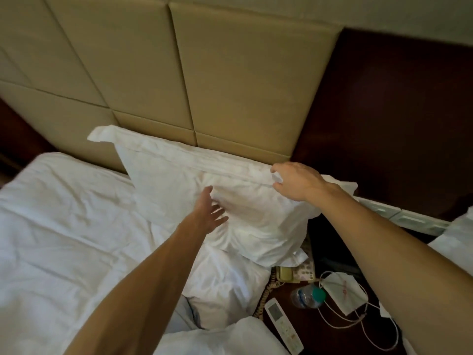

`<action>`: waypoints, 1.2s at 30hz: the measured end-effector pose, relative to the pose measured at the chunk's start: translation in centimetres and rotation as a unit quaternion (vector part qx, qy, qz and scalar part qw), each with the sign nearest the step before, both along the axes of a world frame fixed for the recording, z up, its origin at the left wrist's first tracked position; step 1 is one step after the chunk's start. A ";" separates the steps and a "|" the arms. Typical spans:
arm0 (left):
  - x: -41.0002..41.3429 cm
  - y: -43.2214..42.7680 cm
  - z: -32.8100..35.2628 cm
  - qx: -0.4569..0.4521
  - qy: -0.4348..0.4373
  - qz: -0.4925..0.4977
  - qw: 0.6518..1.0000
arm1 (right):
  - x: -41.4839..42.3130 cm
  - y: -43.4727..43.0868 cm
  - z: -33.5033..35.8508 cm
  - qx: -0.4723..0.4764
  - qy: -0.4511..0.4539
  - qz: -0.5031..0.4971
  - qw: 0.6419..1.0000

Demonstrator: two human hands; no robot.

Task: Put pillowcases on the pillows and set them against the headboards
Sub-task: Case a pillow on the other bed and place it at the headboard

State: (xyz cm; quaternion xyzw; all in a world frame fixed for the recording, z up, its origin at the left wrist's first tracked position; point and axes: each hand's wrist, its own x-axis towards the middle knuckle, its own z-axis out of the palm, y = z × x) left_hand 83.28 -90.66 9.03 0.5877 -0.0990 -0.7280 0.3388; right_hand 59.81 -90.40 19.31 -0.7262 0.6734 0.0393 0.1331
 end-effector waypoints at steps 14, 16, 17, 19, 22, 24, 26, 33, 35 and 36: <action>13.2 13.1 5.9 -0.162 -0.330 -0.120 0.922 | 9.9 5.4 -0.6 0.167 -0.018 0.123 0.978; 15.4 15.7 5.9 -0.142 -0.355 -0.117 0.916 | 12.1 6.1 -0.9 0.178 -0.022 0.138 0.974; 16.6 17.0 5.8 -0.130 -0.367 -0.125 0.913 | 13.3 6.5 -1.2 0.179 -0.021 0.145 0.973; 19.1 19.5 5.4 -0.098 -0.404 -0.165 0.894 | 15.6 7.5 -1.7 0.183 -0.019 0.158 0.970; 23.2 23.7 4.4 -0.065 -0.515 -0.261 0.814 | 18.8 10.6 -3.7 0.201 -0.036 0.166 0.965; 26.1 27.0 3.4 -0.055 -0.573 -0.302 0.760 | 20.3 13.5 -4.8 0.207 -0.044 0.183 0.960; 28.3 30.4 2.1 -0.029 -0.588 -0.323 0.741 | 20.8 16.9 -5.6 0.214 -0.038 0.198 0.956; 29.6 43.2 -0.7 0.006 -0.568 -0.342 0.749 | 20.5 28.6 -6.7 0.248 -0.026 0.183 0.951; 29.4 47.7 -0.9 0.006 -0.575 -0.337 0.746 | 21.2 32.4 -7.0 0.258 -0.013 0.193 0.947; 29.2 50.4 -1.1 0.004 -0.577 -0.333 0.746 | 21.9 34.4 -7.0 0.274 0.002 0.211 0.938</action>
